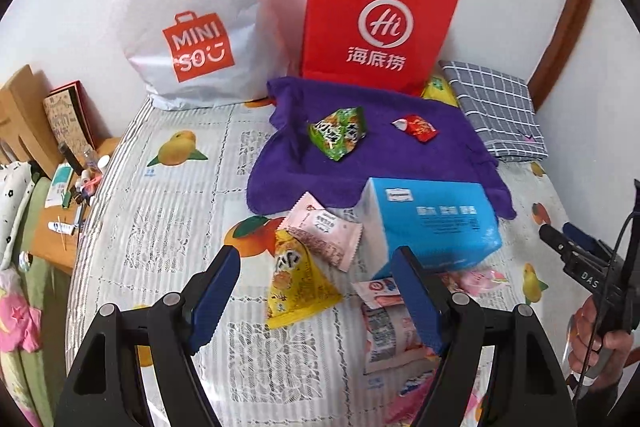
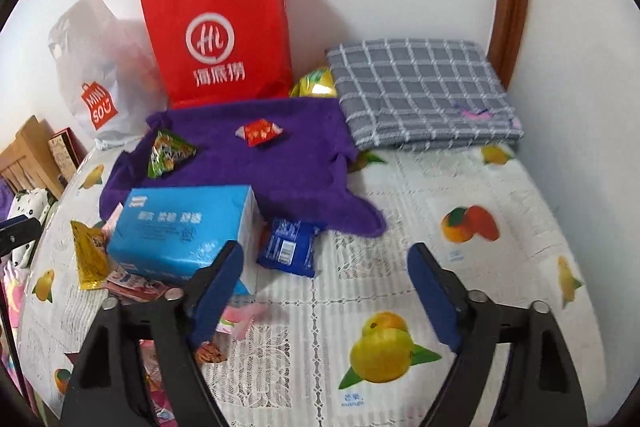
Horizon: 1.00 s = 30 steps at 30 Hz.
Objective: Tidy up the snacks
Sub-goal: 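Withdraw both grippers from the towel back toward the remaining snacks, then close the right gripper on the blue snack packet beside the tissue box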
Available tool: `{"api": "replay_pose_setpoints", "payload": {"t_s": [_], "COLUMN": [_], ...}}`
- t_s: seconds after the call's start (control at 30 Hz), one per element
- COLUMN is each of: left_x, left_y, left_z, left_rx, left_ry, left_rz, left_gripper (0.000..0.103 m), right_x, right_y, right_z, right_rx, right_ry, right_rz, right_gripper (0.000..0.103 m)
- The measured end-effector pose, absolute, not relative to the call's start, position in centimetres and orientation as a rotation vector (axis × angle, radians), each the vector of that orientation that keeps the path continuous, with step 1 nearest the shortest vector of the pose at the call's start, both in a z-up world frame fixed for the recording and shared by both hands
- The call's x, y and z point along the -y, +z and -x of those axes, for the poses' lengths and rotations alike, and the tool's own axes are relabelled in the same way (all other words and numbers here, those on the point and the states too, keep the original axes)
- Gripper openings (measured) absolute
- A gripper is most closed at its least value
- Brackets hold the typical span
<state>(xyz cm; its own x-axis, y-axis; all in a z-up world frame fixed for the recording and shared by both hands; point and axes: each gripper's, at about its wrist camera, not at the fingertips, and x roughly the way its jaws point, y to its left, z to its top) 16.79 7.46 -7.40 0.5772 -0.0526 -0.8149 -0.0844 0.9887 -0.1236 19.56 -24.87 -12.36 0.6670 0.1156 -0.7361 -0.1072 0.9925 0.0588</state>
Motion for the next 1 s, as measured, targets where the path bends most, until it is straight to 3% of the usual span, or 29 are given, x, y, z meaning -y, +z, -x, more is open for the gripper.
{"api": "replay_pose_setpoints", "payload": {"t_s": [0.17, 1.0], "left_x": [-8.1, -10.1], "left_y": [-8.6, -10.8], "left_z": [-17.8, -19.8], "left_rx": [-0.968, -1.01], "left_ry": [0.046, 0.045], "left_rz": [0.143, 0.187], "left_gripper": [0.077, 0.077], "right_x": [25.2, 23.8], "right_y": [-15.3, -19.8], "right_z": [-22.2, -28.2], "right_rx": [-0.898, -1.011], "right_ry": [0.164, 0.255], "right_rz": [-0.063, -0.093], "right_gripper": [0.07, 0.069]}}
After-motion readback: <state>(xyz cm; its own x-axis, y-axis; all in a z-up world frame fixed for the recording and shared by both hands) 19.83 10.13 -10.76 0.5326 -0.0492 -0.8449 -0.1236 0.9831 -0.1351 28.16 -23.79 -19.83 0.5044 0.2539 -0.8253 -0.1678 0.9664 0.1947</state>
